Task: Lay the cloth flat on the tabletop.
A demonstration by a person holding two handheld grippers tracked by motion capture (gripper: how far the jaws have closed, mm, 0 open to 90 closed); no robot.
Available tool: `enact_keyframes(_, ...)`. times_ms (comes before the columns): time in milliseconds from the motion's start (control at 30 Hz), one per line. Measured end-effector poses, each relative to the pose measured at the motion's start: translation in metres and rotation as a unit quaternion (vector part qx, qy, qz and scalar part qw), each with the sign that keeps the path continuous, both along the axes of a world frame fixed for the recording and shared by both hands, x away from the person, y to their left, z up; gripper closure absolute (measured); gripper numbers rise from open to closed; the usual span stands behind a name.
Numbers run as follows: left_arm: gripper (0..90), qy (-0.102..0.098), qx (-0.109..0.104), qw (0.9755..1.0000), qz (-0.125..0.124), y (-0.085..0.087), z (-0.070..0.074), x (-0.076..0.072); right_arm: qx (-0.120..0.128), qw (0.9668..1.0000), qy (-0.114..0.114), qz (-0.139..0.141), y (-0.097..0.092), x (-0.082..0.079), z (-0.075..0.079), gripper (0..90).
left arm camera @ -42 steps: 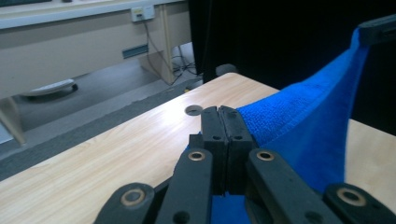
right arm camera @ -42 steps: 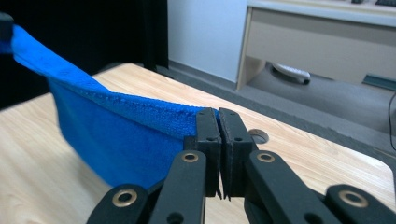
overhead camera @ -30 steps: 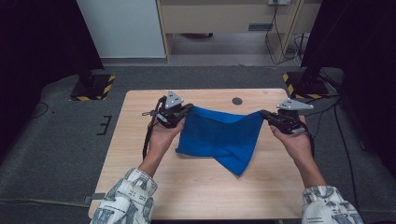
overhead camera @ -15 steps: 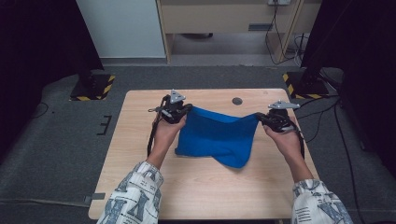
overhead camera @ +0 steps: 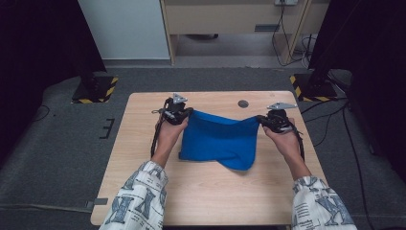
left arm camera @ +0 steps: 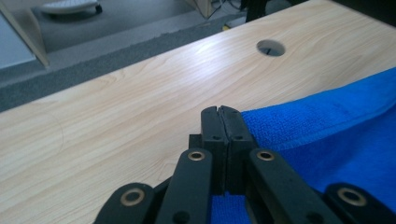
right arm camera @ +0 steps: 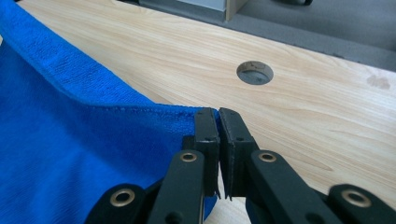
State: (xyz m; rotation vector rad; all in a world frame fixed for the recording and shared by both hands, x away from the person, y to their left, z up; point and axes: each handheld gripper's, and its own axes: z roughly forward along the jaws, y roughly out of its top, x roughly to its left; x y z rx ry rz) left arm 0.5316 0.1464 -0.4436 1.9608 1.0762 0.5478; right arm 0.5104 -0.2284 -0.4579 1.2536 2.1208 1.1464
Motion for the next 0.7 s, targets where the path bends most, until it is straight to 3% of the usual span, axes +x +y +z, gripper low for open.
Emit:
enact_keyframes(167,89.1,0.020,-0.001,0.9998,0.003,0.004,-0.017,0.013,-0.021,0.9996,0.016,0.004,0.010,0.018,-0.015,86.8)
enact_keyframes(367,88.8,0.035,0.001,0.9993,0.009,0.007,-0.028,0.020,-0.016,0.9994,0.031,-0.001,0.017,0.030,-0.027,86.1)
enact_keyframes(467,86.9,0.035,-0.002,0.9993,0.012,0.008,-0.029,0.021,-0.017,0.9993,0.033,-0.004,0.019,0.032,-0.031,77.5)
enact_keyframes(533,70.5,0.032,-0.010,0.9993,0.014,0.009,-0.030,0.022,-0.014,0.9993,0.032,-0.008,0.019,0.033,-0.031,72.3)
enact_keyframes(567,70.5,0.028,-0.010,0.9993,0.021,0.010,-0.029,0.021,-0.011,0.9995,0.029,-0.012,0.020,0.033,-0.031,64.1)
enact_keyframes(633,50.7,0.015,-0.026,0.9989,0.035,0.014,-0.025,0.020,-0.010,0.9992,0.016,-0.035,0.020,0.034,-0.026,42.6)
enact_keyframes(667,45.4,0.015,-0.026,0.9989,0.035,0.014,-0.025,0.020,-0.010,0.9992,0.016,-0.035,0.020,0.034,-0.026,42.6)
enact_keyframes(700,42.5,0.004,-0.033,0.9987,0.039,0.017,-0.020,0.019,-0.010,0.9990,0.003,-0.043,0.020,0.035,-0.023,34.4)
